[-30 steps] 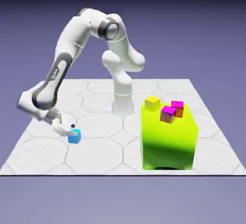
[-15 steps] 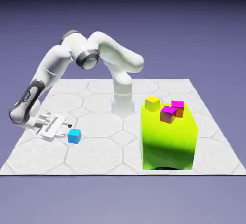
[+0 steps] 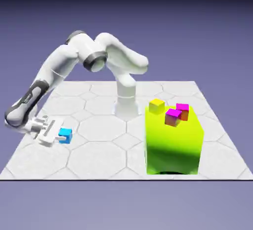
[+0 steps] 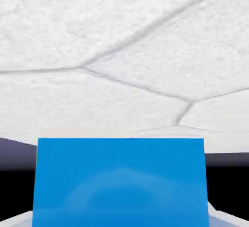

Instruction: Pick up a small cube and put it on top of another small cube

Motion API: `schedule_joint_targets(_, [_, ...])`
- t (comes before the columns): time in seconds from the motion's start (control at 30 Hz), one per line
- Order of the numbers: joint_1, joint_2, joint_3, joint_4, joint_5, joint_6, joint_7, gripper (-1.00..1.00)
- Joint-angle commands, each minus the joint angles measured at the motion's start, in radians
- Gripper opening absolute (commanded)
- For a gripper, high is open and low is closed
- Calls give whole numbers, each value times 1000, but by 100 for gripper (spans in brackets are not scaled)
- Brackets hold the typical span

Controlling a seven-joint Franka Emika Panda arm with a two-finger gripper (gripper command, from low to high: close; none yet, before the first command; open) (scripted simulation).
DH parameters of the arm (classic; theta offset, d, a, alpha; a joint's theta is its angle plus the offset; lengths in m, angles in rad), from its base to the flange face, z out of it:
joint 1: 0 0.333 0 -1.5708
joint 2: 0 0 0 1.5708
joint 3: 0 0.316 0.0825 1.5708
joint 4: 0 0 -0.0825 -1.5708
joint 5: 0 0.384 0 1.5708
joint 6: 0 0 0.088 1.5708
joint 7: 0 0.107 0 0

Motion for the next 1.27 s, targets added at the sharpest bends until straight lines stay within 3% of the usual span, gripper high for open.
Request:
schedule_joint_targets(0.0, [36,-13,22,26,-11,-19,26,-100])
schedule_joint_targets(0.47, [544,-172,409,386,-171,-314,395,-100])
schedule_joint_targets(0.83, [572,-112,756,535,-410,-456,400,-100])
schedule_joint_targets(1.17, [583,-274,755,193,-454,-283,302,-100])
schedule_joint_targets(1.2, [583,-274,755,192,-454,-283,302,100])
schedule_joint_targets(1.23, [583,-274,755,192,-454,-283,302,100])
